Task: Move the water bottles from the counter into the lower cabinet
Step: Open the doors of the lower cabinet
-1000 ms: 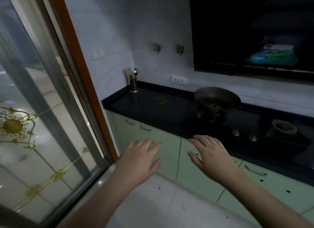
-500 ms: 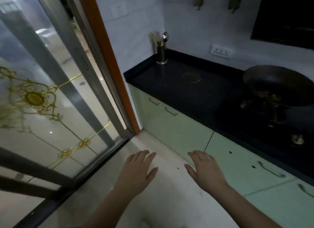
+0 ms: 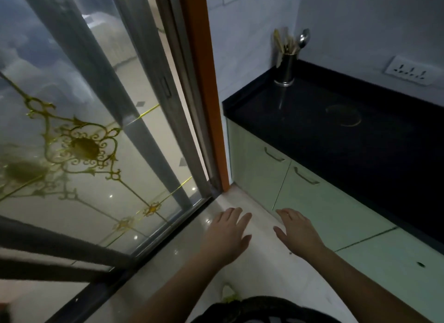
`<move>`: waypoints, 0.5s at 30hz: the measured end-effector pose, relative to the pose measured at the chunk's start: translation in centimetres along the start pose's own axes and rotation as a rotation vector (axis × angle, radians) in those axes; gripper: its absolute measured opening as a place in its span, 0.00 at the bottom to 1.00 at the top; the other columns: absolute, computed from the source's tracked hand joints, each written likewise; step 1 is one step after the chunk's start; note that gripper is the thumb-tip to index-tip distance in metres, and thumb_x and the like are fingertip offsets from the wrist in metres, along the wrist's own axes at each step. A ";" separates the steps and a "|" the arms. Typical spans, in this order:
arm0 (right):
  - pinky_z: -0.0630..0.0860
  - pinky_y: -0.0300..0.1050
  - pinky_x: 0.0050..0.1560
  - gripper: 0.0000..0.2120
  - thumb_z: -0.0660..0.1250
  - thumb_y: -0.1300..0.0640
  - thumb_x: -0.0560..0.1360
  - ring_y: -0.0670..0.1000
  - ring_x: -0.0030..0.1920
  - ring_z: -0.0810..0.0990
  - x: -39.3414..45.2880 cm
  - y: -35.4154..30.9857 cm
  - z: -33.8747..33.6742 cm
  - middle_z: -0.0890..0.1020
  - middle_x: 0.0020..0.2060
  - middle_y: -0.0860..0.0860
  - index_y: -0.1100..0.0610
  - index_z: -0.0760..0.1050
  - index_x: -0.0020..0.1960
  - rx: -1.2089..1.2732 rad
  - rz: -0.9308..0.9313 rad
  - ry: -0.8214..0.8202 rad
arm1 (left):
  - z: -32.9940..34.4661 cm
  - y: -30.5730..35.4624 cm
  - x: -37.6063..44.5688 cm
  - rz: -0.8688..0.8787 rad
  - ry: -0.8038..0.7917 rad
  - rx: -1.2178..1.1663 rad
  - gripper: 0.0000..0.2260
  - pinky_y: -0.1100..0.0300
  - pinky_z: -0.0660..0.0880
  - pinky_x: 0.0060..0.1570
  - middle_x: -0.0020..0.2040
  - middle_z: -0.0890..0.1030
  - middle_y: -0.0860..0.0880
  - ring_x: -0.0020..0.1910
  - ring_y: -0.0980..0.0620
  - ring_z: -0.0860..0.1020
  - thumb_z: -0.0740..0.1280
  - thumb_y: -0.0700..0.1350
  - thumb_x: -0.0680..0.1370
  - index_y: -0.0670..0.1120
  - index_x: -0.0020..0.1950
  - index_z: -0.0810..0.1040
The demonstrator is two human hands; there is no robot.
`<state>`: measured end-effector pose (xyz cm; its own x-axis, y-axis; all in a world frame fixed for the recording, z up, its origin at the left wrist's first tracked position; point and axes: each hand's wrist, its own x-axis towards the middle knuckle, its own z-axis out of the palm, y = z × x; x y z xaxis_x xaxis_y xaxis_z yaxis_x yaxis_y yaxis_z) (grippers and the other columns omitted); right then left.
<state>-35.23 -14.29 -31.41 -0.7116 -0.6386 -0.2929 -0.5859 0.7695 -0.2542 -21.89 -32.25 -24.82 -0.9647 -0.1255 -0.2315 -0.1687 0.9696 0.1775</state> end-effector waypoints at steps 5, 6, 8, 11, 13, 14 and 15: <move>0.63 0.49 0.71 0.28 0.56 0.44 0.80 0.53 0.72 0.65 4.4 0.0 -0.7 0.67 0.74 0.53 0.55 0.59 0.77 0.026 0.124 0.009 | 0.1 -4.3 7.0 0.190 -0.019 0.084 0.25 0.47 0.63 0.69 0.73 0.69 0.43 0.71 0.42 0.67 0.60 0.54 0.80 0.47 0.76 0.64; 0.63 0.50 0.71 0.28 0.56 0.44 0.80 0.53 0.73 0.65 4.8 0.4 -0.7 0.66 0.74 0.53 0.55 0.59 0.77 0.028 0.149 0.008 | 0.2 -4.7 8.5 0.227 -0.025 0.098 0.25 0.47 0.65 0.68 0.72 0.70 0.42 0.70 0.41 0.69 0.60 0.53 0.80 0.47 0.75 0.66; 0.61 0.50 0.72 0.29 0.56 0.45 0.80 0.53 0.74 0.63 5.8 1.5 -0.9 0.65 0.75 0.54 0.56 0.58 0.77 0.035 0.197 0.004 | 0.3 -5.0 11.9 0.299 -0.032 0.128 0.23 0.46 0.68 0.65 0.69 0.73 0.42 0.67 0.41 0.72 0.61 0.52 0.79 0.45 0.73 0.69; 0.59 0.49 0.73 0.30 0.56 0.46 0.81 0.54 0.74 0.61 7.5 3.6 -0.9 0.63 0.76 0.55 0.57 0.55 0.78 0.072 0.268 0.018 | 0.7 -4.7 17.0 0.392 -0.044 0.163 0.22 0.47 0.69 0.64 0.67 0.75 0.43 0.65 0.42 0.73 0.62 0.51 0.78 0.46 0.71 0.70; 0.57 0.48 0.74 0.30 0.56 0.46 0.81 0.54 0.75 0.60 9.0 5.0 -0.6 0.61 0.76 0.55 0.58 0.54 0.78 0.111 0.313 0.028 | 1.2 -4.5 20.1 0.431 -0.060 0.168 0.25 0.48 0.69 0.65 0.67 0.75 0.44 0.65 0.44 0.73 0.63 0.51 0.78 0.47 0.74 0.66; 0.57 0.48 0.74 0.30 0.56 0.46 0.81 0.54 0.75 0.59 9.7 5.6 -0.4 0.60 0.77 0.55 0.58 0.53 0.78 0.125 0.329 0.027 | 1.5 -4.3 21.5 0.434 -0.089 0.165 0.27 0.49 0.69 0.66 0.68 0.74 0.45 0.65 0.44 0.73 0.63 0.50 0.78 0.48 0.76 0.62; 0.56 0.48 0.75 0.31 0.56 0.46 0.81 0.54 0.76 0.59 10.4 6.0 -0.2 0.59 0.77 0.55 0.58 0.52 0.78 0.131 0.340 0.033 | 1.7 -4.2 22.7 0.432 -0.120 0.168 0.29 0.49 0.68 0.66 0.69 0.73 0.45 0.66 0.44 0.72 0.62 0.50 0.78 0.48 0.78 0.58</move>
<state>-46.21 -16.27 -35.83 -0.8704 -0.3444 -0.3518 -0.2608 0.9287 -0.2638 -42.73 -38.80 -32.46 -0.9075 0.3118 -0.2814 0.2867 0.9495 0.1272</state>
